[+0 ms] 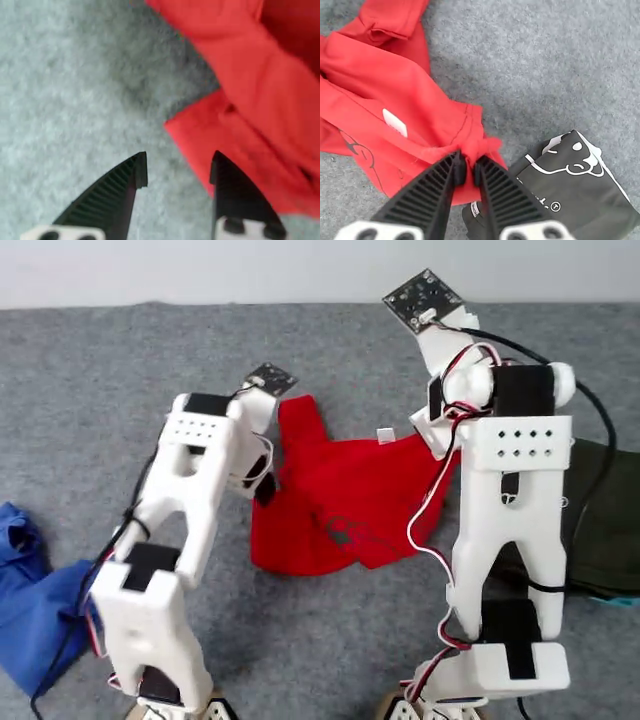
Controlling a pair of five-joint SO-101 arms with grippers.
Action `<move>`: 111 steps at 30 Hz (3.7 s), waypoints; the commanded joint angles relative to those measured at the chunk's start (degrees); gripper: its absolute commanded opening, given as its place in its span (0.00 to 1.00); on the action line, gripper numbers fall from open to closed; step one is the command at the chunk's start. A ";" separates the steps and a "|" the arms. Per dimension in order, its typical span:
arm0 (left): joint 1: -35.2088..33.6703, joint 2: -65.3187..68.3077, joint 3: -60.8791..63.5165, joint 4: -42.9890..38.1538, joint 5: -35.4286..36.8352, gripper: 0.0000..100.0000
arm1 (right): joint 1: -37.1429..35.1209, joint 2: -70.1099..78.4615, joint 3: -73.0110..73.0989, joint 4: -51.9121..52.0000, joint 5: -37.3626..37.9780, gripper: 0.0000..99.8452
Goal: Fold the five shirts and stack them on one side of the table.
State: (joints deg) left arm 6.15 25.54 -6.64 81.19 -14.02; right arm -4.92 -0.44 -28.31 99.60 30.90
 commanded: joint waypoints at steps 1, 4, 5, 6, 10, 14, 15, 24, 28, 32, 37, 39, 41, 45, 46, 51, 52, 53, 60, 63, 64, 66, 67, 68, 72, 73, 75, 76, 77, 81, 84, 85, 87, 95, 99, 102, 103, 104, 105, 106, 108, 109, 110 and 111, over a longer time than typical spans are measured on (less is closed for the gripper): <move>1.76 5.19 -7.96 2.02 0.62 0.21 | 0.22 0.13 -0.26 -1.01 0.79 0.01; 3.16 11.34 -12.79 4.92 0.62 0.21 | 0.48 1.63 -0.26 -0.92 0.79 0.01; 3.34 13.45 -14.64 6.07 0.62 0.21 | 0.66 1.98 -0.26 -0.92 0.79 0.01; 3.34 15.47 -16.40 7.12 0.62 0.21 | 1.01 2.24 -0.26 -0.92 0.79 0.01; 2.81 22.33 -25.01 12.31 0.62 0.21 | 1.27 2.51 -0.26 -0.92 0.79 0.01; 2.99 28.04 -33.01 16.79 0.62 0.17 | 1.27 2.51 -0.26 -0.92 0.79 0.01; 3.16 29.19 -34.59 17.49 0.62 0.15 | 1.27 2.51 -0.26 -0.92 0.79 0.01; 0.44 25.41 -39.43 19.34 0.62 0.01 | 2.33 2.07 -0.53 -0.92 0.88 0.01; -3.25 14.33 -39.43 19.34 0.62 0.01 | 4.26 1.98 -0.53 -1.01 2.90 0.01; -7.03 1.76 -39.78 19.34 0.62 0.01 | 5.32 1.89 -0.62 -1.01 3.16 0.01; -9.93 -13.45 -39.87 19.25 0.62 0.01 | 5.05 0.57 -0.62 -1.01 3.16 0.01; -10.29 -18.73 -39.69 19.25 0.62 0.01 | 4.62 0.13 -0.62 -0.92 3.16 0.01; -10.55 -23.47 -39.52 19.25 0.62 0.01 | 4.18 0.04 -0.62 -0.22 3.25 0.01; -10.64 -32.62 -39.43 19.34 0.62 0.01 | 4.00 0.04 -0.62 2.51 3.25 0.01; -10.64 -34.73 -39.43 19.34 0.62 0.01 | 4.00 0.04 -0.62 2.95 3.25 0.01; -11.43 -42.11 -38.46 19.34 0.26 0.01 | 2.95 -0.31 -0.18 3.21 2.81 0.01; -12.22 -43.25 -37.93 19.34 0.26 0.01 | 2.33 -0.31 -0.09 3.30 2.81 0.01; -13.19 -44.40 -37.23 19.34 0.26 0.01 | 1.54 -0.40 0.44 3.30 2.81 0.01; -22.59 -52.57 -27.03 19.34 -3.78 0.01 | -2.15 -9.27 11.43 3.38 2.81 0.12; -23.38 -55.65 -21.67 19.25 -5.36 0.01 | -1.80 -14.81 17.58 3.38 2.81 0.21; -23.38 -56.53 -20.00 19.25 -5.80 0.01 | -1.71 -16.66 19.60 3.38 2.81 0.23; -23.38 -58.11 -17.10 19.16 -6.24 0.01 | -1.71 -20.62 23.47 3.38 2.81 0.23; -23.38 -58.81 -16.04 19.16 -6.24 0.01 | -1.89 -22.55 25.32 3.38 2.81 0.23; -23.38 -59.34 -15.16 19.16 -6.07 0.01 | -2.07 -24.22 27.08 3.38 2.90 0.23; -23.47 -60.48 -12.09 18.73 -5.98 0.01 | -2.15 -28.70 33.05 3.30 3.08 0.24; -23.47 -60.57 -11.38 18.46 -5.98 0.01 | -2.15 -28.97 33.93 3.30 3.08 0.24; -23.47 -60.57 -10.68 18.37 -5.98 0.01 | -1.80 -29.23 35.08 3.30 3.08 0.24; -23.47 -60.57 -10.42 18.46 -5.98 0.01 | -1.80 -29.23 35.60 3.30 3.08 0.24; -23.47 -60.57 -10.33 18.46 -5.98 0.01 | -2.07 -29.32 36.48 3.30 3.08 0.24; -23.47 -60.13 -7.34 18.37 -6.24 0.01 | -5.49 -28.97 41.85 2.95 3.08 0.24; -23.47 -60.22 -2.24 16.53 -6.33 0.01 | -9.63 -28.88 47.82 -0.48 2.81 0.24; -23.47 -60.40 0.13 15.12 -6.33 0.01 | -10.42 -28.88 49.49 -2.15 2.73 0.24; -23.47 -60.40 4.62 12.84 -6.33 0.01 | -11.30 -28.88 52.31 -5.85 2.73 0.24; -23.56 -60.48 25.01 2.29 -10.29 0.01 | -11.47 -28.79 60.66 -24.75 -5.71 0.24; -25.32 -60.48 30.37 -1.05 -10.64 0.01 | -11.56 -25.45 60.48 -21.41 -9.05 0.30; -27.16 -60.48 32.66 -3.69 -10.64 0.01 | -12.62 -22.81 60.48 -16.84 -10.11 0.33; -27.60 -60.48 33.27 -4.40 -10.64 0.01 | -13.76 -22.11 60.48 -15.87 -10.11 0.33; -27.78 -60.48 33.71 -4.92 -10.64 0.01 | -15.08 -21.58 60.48 -15.16 -10.11 0.33; -27.78 -60.48 34.15 -5.36 -10.64 0.01 | -16.75 -21.14 60.48 -14.99 -10.11 0.33; -27.78 -60.48 34.42 -5.54 -10.64 0.01 | -18.42 -20.53 60.48 -15.08 -10.11 0.33; -27.69 -60.48 34.68 -5.98 -10.64 0.01 | -21.32 -19.30 60.48 -16.40 -10.20 0.33; -27.69 -60.48 34.68 -6.07 -10.64 0.01 | -22.37 -18.24 60.48 -17.36 -10.20 0.33; -27.60 -60.48 34.59 -6.07 -10.64 0.01 | -22.99 -16.84 60.48 -18.51 -10.20 0.33; -27.60 -60.48 34.51 -6.07 -10.64 0.01 | -23.25 -15.25 60.48 -19.65 -10.20 0.33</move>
State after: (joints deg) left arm -21.10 -33.89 28.53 76.62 -24.13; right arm -26.37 -18.11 32.88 82.20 21.23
